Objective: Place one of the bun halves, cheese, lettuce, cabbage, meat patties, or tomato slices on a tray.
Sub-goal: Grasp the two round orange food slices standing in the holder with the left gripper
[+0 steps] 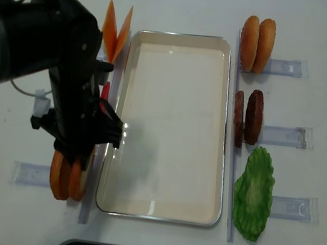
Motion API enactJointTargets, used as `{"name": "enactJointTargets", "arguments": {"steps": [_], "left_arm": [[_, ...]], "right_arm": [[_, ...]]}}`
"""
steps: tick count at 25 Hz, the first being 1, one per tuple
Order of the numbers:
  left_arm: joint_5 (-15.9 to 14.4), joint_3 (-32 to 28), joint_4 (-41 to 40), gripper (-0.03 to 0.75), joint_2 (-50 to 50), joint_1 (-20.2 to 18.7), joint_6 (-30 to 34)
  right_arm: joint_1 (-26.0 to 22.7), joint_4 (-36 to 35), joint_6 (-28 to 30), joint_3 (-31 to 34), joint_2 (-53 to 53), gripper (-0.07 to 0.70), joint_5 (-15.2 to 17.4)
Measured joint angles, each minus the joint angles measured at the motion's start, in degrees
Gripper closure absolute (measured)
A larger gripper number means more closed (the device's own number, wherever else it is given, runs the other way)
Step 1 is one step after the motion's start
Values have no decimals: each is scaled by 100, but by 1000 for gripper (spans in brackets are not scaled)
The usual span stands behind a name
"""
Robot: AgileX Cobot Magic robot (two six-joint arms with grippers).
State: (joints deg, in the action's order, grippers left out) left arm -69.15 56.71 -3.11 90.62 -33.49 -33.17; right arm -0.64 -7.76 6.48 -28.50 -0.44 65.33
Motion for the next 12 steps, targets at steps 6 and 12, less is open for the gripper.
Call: {"name": "enactJointTargets", "arguments": {"steps": [6, 12], "left_arm": [[-34, 0, 96, 586, -323, 0, 54], [-32, -6, 238, 586, -691, 0, 71]], "right_arm": [[0, 0, 0, 0, 0, 90, 0], [0, 0, 0, 0, 0, 90, 0]]}}
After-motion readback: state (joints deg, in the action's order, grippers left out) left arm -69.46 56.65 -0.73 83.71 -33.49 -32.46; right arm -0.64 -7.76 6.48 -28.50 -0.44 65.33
